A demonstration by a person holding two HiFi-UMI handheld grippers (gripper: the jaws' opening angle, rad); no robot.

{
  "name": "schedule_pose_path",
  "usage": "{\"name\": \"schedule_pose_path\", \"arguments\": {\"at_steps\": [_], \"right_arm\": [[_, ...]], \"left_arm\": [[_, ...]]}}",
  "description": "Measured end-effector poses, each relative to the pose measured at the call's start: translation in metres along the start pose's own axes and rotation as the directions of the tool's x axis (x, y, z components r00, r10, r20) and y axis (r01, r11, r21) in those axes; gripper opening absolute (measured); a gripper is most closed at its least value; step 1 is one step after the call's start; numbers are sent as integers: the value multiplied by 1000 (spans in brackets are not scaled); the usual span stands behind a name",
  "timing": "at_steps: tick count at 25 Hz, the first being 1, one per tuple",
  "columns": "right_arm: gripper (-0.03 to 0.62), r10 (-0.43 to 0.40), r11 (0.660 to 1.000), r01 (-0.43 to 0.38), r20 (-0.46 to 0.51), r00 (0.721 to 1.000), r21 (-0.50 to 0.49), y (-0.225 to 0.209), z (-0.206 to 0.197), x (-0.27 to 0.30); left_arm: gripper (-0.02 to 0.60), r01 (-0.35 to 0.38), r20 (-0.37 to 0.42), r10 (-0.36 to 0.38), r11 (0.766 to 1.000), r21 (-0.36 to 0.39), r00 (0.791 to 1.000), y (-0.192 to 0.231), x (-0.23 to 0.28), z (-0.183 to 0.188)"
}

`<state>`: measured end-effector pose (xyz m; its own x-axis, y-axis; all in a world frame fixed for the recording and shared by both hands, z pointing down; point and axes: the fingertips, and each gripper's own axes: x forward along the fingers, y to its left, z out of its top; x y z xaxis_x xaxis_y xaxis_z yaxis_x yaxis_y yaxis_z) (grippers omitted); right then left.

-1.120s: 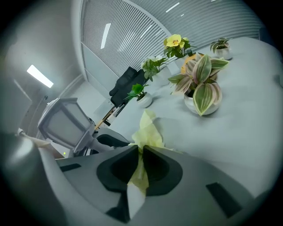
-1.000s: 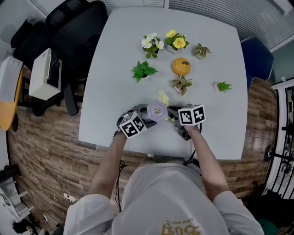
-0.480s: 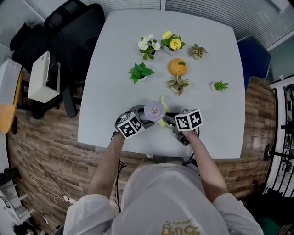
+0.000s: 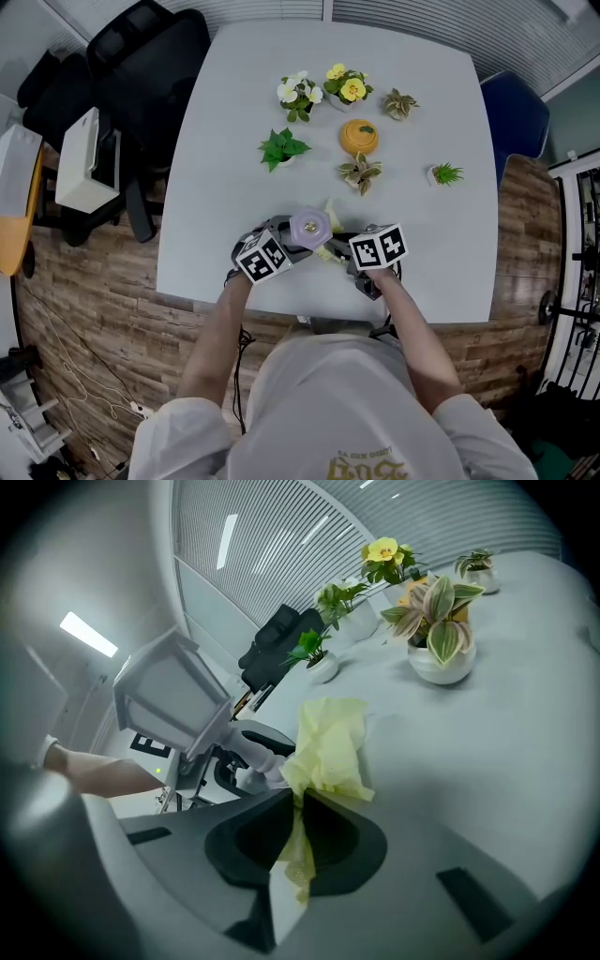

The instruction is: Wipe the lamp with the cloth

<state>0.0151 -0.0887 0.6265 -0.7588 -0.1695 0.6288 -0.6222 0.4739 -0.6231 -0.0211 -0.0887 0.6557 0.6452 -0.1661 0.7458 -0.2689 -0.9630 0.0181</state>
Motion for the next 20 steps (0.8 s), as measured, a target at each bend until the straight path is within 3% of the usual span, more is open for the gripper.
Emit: {"name": "schedule_pose_path", "arguments": {"at_steps": [20], "right_arm": [[46, 111, 994, -111, -6, 994, 10, 26, -1, 9]], "left_arm": [[298, -5, 2, 5, 1000, 1, 1000, 1, 1, 0]]}}
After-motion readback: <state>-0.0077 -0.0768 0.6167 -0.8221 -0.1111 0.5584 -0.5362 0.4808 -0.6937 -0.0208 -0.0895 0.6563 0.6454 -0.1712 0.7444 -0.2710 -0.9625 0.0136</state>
